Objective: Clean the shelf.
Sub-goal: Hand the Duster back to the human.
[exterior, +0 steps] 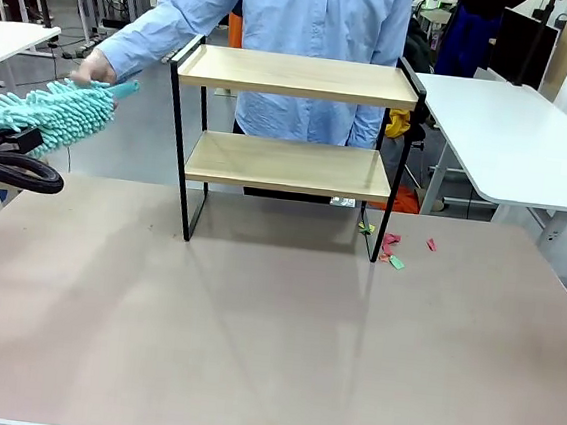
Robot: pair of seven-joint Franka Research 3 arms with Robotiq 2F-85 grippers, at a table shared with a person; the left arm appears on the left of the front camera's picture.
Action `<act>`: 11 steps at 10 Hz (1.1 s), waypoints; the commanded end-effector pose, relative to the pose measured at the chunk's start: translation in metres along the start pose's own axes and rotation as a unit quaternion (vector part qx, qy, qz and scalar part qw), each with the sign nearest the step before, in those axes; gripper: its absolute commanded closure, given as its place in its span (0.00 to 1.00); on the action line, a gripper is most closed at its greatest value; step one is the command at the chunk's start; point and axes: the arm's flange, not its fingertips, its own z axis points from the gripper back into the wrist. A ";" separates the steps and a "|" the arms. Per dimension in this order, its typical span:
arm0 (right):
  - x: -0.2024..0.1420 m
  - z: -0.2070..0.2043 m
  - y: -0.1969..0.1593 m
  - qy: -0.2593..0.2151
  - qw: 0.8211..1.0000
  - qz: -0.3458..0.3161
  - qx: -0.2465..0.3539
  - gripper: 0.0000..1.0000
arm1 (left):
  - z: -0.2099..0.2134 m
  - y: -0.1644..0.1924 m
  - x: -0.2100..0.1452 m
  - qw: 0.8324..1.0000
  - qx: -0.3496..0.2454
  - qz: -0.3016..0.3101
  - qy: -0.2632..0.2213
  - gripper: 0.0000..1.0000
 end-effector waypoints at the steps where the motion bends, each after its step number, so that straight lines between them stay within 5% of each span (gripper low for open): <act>1: 0.000 0.001 -0.002 -0.009 1.000 0.011 0.000 0.00 | 0.001 -0.001 0.003 1.000 0.000 0.005 -0.004 0.83; 5: 0.000 0.001 -0.002 -0.009 1.000 0.011 0.000 0.00 | 0.001 -0.001 0.003 1.000 0.000 0.005 -0.004 0.83; 8: 0.000 0.001 -0.002 -0.009 1.000 0.011 0.000 0.00 | 0.006 -0.005 0.011 1.000 0.011 -0.009 0.008 0.00; 11: 0.000 0.001 -0.002 -0.009 1.000 0.011 0.000 0.00 | 0.021 -0.011 0.053 1.000 0.015 0.021 -0.004 0.01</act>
